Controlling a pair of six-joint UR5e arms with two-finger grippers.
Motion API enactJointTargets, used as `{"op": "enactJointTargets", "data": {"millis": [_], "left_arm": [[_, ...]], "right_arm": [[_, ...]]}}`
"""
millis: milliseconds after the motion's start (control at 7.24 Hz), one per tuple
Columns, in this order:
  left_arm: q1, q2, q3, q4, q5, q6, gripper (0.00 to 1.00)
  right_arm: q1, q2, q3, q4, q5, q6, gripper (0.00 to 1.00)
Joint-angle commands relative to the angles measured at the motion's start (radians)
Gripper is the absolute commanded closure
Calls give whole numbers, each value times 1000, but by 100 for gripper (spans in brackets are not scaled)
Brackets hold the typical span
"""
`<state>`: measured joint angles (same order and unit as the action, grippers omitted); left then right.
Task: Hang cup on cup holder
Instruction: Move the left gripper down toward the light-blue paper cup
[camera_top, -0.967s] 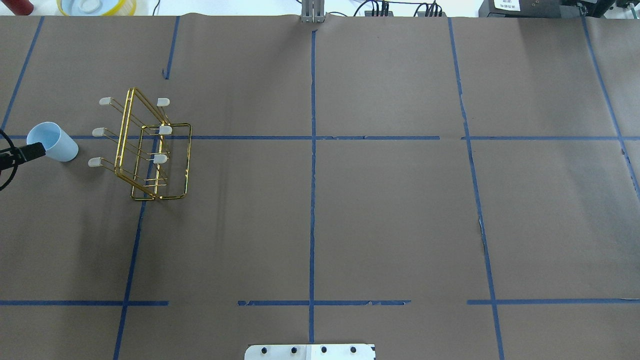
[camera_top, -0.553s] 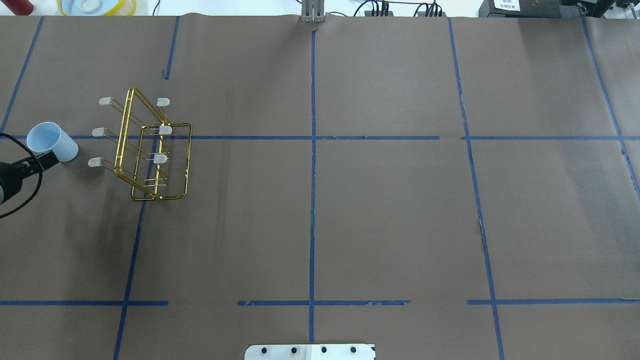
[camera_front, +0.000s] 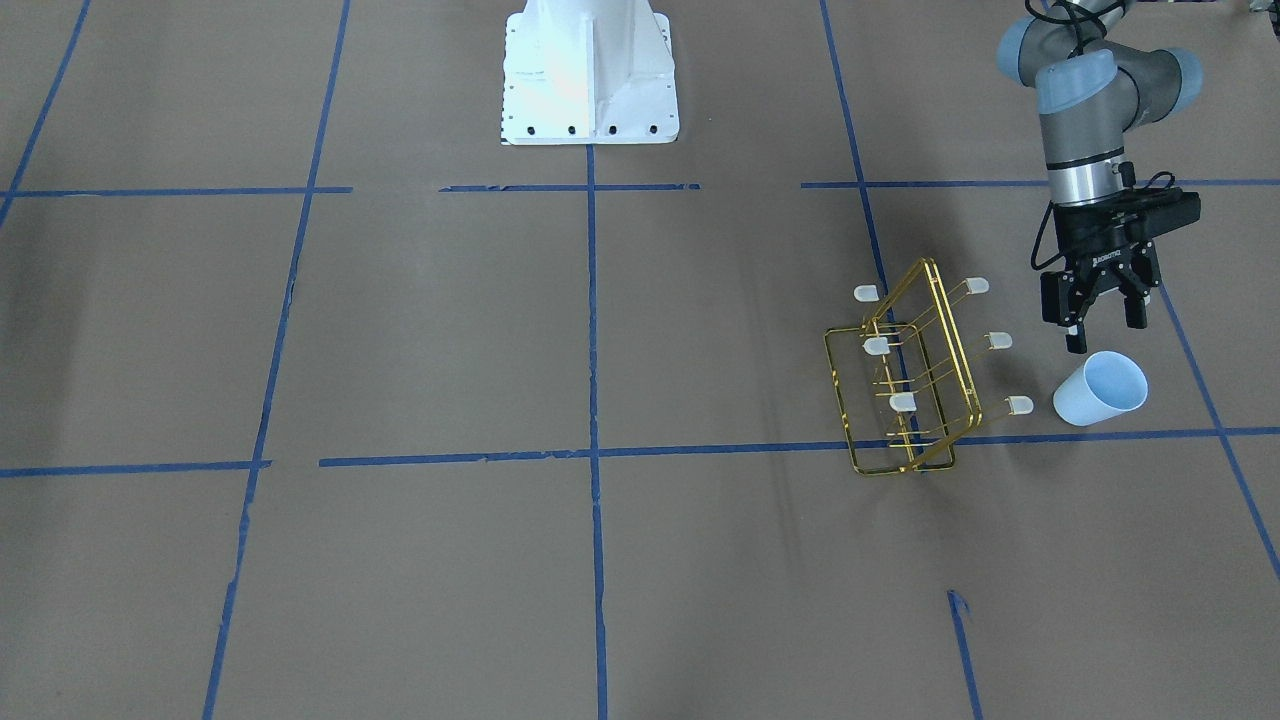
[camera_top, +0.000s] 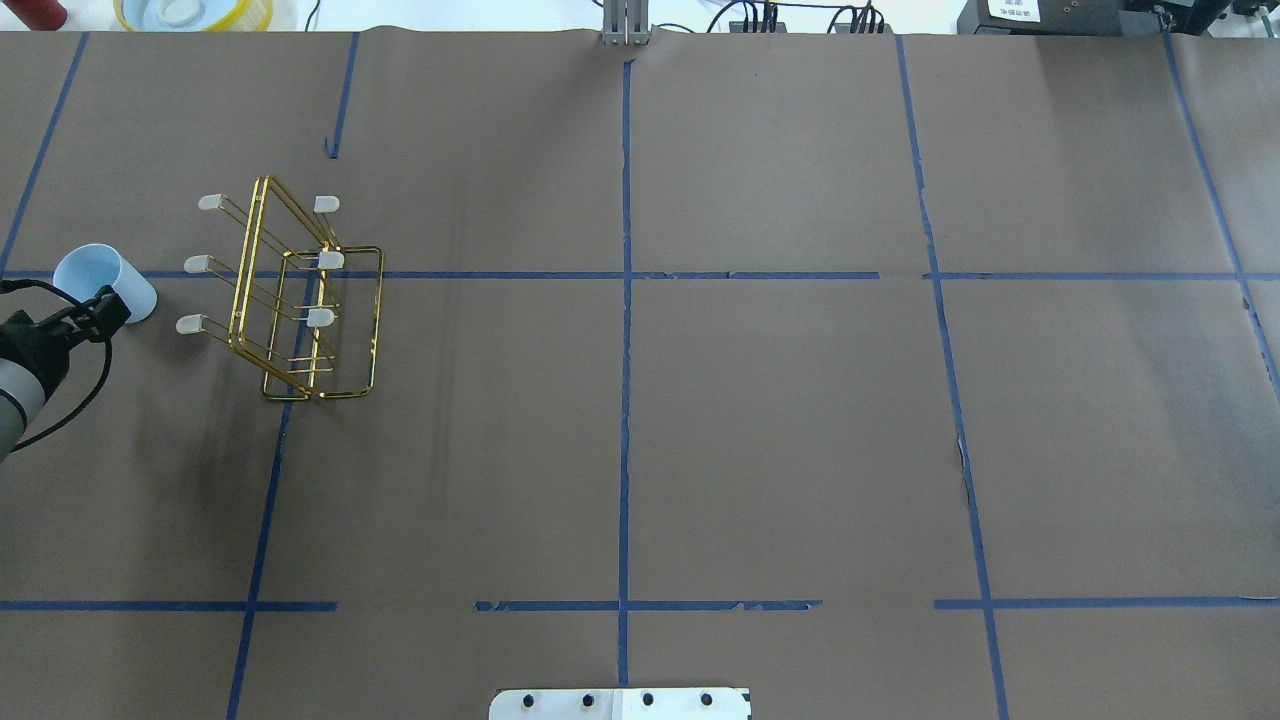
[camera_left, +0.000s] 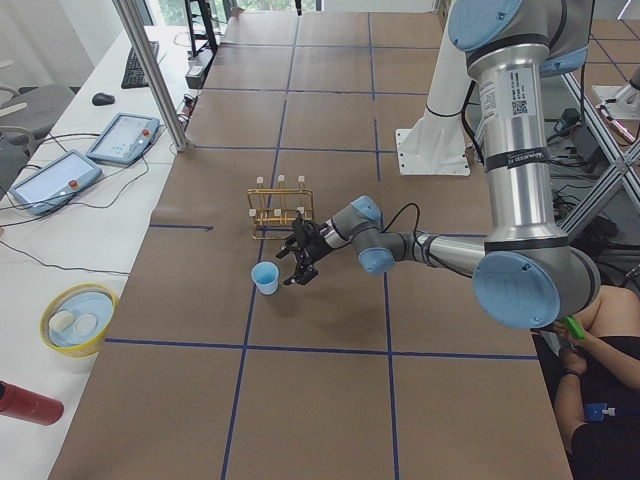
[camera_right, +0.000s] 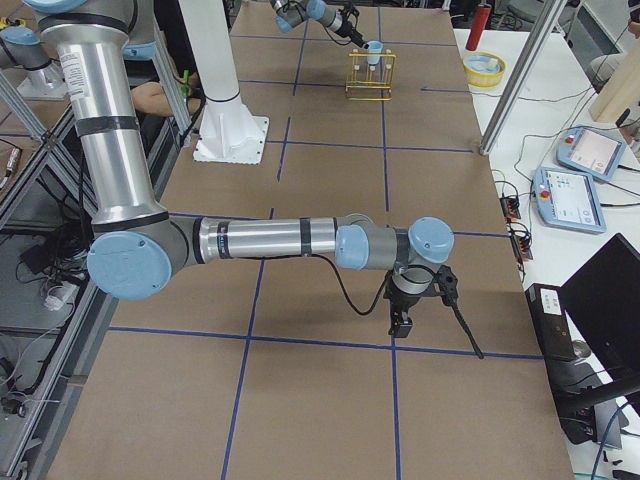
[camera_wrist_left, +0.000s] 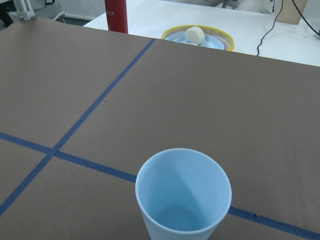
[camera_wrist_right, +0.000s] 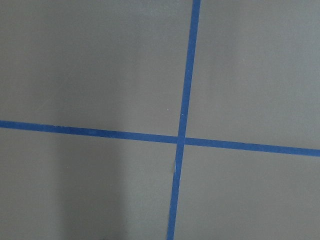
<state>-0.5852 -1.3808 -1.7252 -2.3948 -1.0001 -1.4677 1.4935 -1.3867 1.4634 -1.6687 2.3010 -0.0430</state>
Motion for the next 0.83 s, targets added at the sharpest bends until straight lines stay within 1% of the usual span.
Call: {"op": "enactJointTargets", "data": {"millis": [0,138,691], "left_arm": [[13,-43,58,0,57,-34,0],[25,-50,67,0,64,-40,0],[30,-141,188,0,130,-42,0]], "right_arm": [[-1,0,0,1,0,0,0],[1,0,0,1,0,0,0],[1,0,0,1,0,0,0]]}}
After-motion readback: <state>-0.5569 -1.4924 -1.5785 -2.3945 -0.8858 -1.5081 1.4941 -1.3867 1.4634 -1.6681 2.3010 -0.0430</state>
